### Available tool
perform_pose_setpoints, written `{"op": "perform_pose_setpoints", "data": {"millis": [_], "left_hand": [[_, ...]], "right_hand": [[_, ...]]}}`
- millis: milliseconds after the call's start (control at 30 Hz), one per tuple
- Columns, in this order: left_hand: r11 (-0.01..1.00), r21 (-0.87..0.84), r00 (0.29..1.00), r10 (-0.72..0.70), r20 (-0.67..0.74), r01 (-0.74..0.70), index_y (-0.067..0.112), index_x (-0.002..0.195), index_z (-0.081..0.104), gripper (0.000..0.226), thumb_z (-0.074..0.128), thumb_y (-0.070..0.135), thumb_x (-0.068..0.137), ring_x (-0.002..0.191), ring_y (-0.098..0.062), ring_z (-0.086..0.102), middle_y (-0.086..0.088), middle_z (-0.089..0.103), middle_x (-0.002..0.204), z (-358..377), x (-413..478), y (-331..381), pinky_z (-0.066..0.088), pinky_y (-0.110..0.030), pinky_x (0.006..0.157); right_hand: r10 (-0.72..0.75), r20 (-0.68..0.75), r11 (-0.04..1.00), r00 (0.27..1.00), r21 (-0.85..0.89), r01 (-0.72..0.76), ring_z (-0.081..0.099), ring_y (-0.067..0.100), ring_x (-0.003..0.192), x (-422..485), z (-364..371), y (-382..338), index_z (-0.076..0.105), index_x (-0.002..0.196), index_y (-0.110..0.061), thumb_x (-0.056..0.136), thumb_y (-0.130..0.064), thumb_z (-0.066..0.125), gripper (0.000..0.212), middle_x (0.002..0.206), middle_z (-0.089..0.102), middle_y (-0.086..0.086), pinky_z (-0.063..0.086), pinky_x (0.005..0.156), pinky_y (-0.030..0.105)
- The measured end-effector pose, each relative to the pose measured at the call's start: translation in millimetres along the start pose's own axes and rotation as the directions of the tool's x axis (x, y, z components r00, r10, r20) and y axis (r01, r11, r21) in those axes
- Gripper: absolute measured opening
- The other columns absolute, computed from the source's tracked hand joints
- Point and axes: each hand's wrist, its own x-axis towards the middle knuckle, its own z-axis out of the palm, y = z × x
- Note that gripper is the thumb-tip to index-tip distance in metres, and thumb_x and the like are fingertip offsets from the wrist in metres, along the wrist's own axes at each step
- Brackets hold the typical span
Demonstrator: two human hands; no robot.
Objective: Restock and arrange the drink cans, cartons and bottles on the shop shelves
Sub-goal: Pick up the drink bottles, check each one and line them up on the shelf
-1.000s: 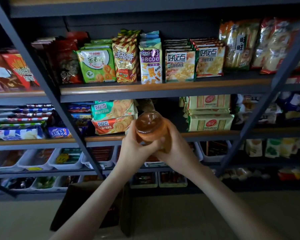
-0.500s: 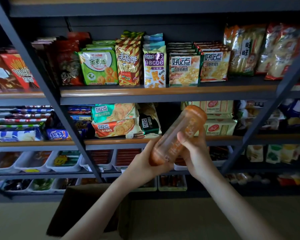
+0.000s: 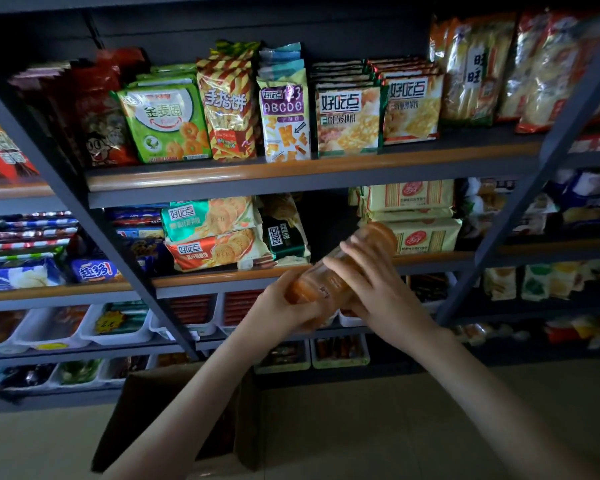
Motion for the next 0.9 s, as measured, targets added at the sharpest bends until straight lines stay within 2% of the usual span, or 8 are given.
{"op": "perform_pose_setpoints", "data": {"millis": [100, 167, 233, 300, 433, 600, 733, 900], "left_hand": [[0.997, -0.021, 0.99, -0.066, 0.124, 0.069, 0.03, 0.11, 0.06, 0.03, 0.071, 0.029, 0.083, 0.095, -0.025, 0.068, -0.006, 0.065, 0.107, -12, 2, 26, 0.059, -0.044, 0.082], [0.99, -0.086, 0.978, -0.097, 0.186, 0.115, 0.021, 0.11, 0.062, 0.045, 0.056, 0.053, 0.079, 0.093, -0.028, 0.07, -0.011, 0.071, 0.1, -22, 3, 39, 0.058, -0.04, 0.08], [0.993, -0.087, 0.974, -0.062, 0.22, 0.083, 0.021, 0.114, 0.062, 0.059, 0.04, 0.064, 0.08, 0.095, -0.028, 0.07, -0.014, 0.073, 0.1, -25, 6, 44, 0.056, -0.036, 0.082], [0.999, -0.016, 0.983, 0.043, 0.178, -0.041, 0.029, 0.121, 0.058, 0.052, 0.043, 0.061, 0.083, 0.095, -0.02, 0.07, -0.005, 0.074, 0.102, -20, 7, 41, 0.056, -0.037, 0.086], [0.971, 0.131, 0.977, 0.187, 0.106, -0.2, 0.038, 0.129, 0.052, 0.045, 0.064, 0.044, 0.085, 0.102, -0.005, 0.064, 0.012, 0.068, 0.109, -7, 9, 24, 0.05, -0.031, 0.092], [0.983, 0.101, 0.978, 0.134, 0.159, -0.151, 0.037, 0.138, 0.041, 0.071, 0.074, 0.04, 0.075, 0.104, -0.016, 0.066, 0.005, 0.069, 0.111, 1, 13, 8, 0.053, -0.046, 0.094], [0.984, 0.088, 0.988, 0.15, 0.04, -0.153, 0.033, 0.125, 0.052, 0.065, 0.077, 0.046, 0.066, 0.095, -0.017, 0.07, 0.002, 0.072, 0.106, 8, 18, 8, 0.056, -0.047, 0.088], [0.996, 0.0, 0.995, 0.094, -0.041, -0.094, 0.03, 0.117, 0.057, 0.063, 0.078, 0.05, 0.061, 0.092, -0.018, 0.071, 0.001, 0.073, 0.102, 13, 20, 7, 0.056, -0.048, 0.087]], "right_hand": [[-0.013, -0.157, 0.999, 0.987, 0.032, 0.018, 0.042, 0.027, 0.127, 2, -2, 6, 0.044, 0.131, -0.011, 0.072, -0.008, 0.083, 0.071, 0.127, 0.055, 0.012, 0.035, 0.109, 0.053], [0.127, -0.161, 0.954, 0.979, 0.292, -0.076, 0.048, 0.016, 0.122, 2, -9, 5, 0.048, 0.129, -0.02, 0.075, -0.015, 0.084, 0.065, 0.124, 0.057, 0.0, 0.048, 0.099, 0.041], [0.328, -0.094, 0.786, 0.94, 0.579, -0.216, 0.054, -0.005, 0.111, 5, -19, -4, 0.05, 0.122, -0.038, 0.076, -0.02, 0.083, 0.06, 0.114, 0.058, -0.021, 0.046, 0.088, 0.012], [0.441, -0.007, 0.638, 0.898, 0.705, -0.308, 0.054, -0.02, 0.099, 9, -25, -13, 0.047, 0.114, -0.049, 0.074, -0.02, 0.084, 0.062, 0.102, 0.058, -0.033, 0.04, 0.077, 0.0], [0.457, 0.154, 0.408, 0.876, 0.839, -0.36, 0.063, -0.008, 0.087, 16, -29, -20, 0.061, 0.102, -0.033, 0.068, -0.032, 0.08, 0.039, 0.087, 0.069, -0.025, 0.044, 0.07, 0.006], [0.414, 0.267, 0.054, 0.87, 0.947, -0.316, 0.07, 0.016, 0.092, 22, -32, -23, 0.066, 0.104, -0.014, 0.073, -0.021, 0.068, 0.032, 0.095, 0.075, -0.001, 0.052, 0.079, 0.025], [0.432, 0.266, 0.079, 0.862, 0.941, -0.329, 0.068, 0.019, 0.1, 25, -31, -21, 0.059, 0.12, -0.017, 0.077, -0.028, 0.068, 0.045, 0.107, 0.072, 0.001, 0.052, 0.081, 0.023], [0.454, 0.115, 0.392, 0.883, 0.865, -0.314, 0.047, -0.008, 0.114, 30, -30, -31, 0.006, 0.145, -0.047, 0.093, -0.022, 0.06, 0.079, 0.139, 0.035, -0.02, 0.041, 0.081, 0.001]]}}
